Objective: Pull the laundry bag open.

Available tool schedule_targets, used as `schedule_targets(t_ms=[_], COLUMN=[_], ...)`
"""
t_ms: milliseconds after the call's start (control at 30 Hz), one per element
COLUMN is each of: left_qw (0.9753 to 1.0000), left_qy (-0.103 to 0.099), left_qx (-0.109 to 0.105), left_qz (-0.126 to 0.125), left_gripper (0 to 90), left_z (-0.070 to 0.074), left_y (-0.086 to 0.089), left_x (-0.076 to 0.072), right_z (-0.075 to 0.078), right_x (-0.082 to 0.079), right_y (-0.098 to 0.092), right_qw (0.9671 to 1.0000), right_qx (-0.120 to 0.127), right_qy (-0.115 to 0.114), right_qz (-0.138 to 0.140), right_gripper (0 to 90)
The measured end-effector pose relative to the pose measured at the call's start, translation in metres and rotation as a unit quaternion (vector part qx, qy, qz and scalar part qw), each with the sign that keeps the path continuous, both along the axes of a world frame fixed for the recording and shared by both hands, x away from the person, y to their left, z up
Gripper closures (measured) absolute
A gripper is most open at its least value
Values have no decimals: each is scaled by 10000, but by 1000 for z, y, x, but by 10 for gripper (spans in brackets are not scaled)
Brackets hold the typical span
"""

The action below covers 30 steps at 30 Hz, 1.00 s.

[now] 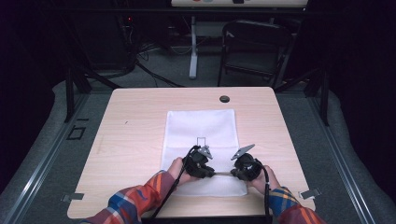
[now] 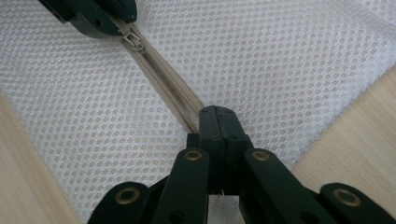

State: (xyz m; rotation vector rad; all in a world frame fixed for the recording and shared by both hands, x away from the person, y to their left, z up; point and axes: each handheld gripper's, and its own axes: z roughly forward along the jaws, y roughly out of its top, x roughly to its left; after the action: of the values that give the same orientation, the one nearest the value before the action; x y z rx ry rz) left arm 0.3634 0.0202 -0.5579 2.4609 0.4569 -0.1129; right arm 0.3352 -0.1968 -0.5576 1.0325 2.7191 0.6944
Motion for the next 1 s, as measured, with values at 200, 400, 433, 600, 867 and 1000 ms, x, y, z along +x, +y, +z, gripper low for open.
schedule_targets(t_ms=[200,400,433,600,867,1000], left_qw=[10000,10000,10000,9999,9999,9999], left_qy=[-30,-37,-71,-77,-90,-108], left_qx=[-16,28,61,52,43,10], left_qz=[2,38,35,63,73,61], left_gripper=[814,813,812,812,811,812], left_z=[1,0,0,1,1,2], left_y=[3,7,7,10,12,13], left_x=[-1,-1,-1,-2,-3,-4], right_z=[0,0,0,0,0,0], right_x=[0,0,0,0,0,0], right_y=[0,0,0,0,0,0], right_qw=[10000,10000,10000,10000,10000,10000], right_qx=[-4,5,32,37,-17,-9], right_qy=[4,2,-1,0,3,7], right_qz=[-13,-22,-38,-37,-20,-19], right_gripper=[900,900,900,900,900,900])
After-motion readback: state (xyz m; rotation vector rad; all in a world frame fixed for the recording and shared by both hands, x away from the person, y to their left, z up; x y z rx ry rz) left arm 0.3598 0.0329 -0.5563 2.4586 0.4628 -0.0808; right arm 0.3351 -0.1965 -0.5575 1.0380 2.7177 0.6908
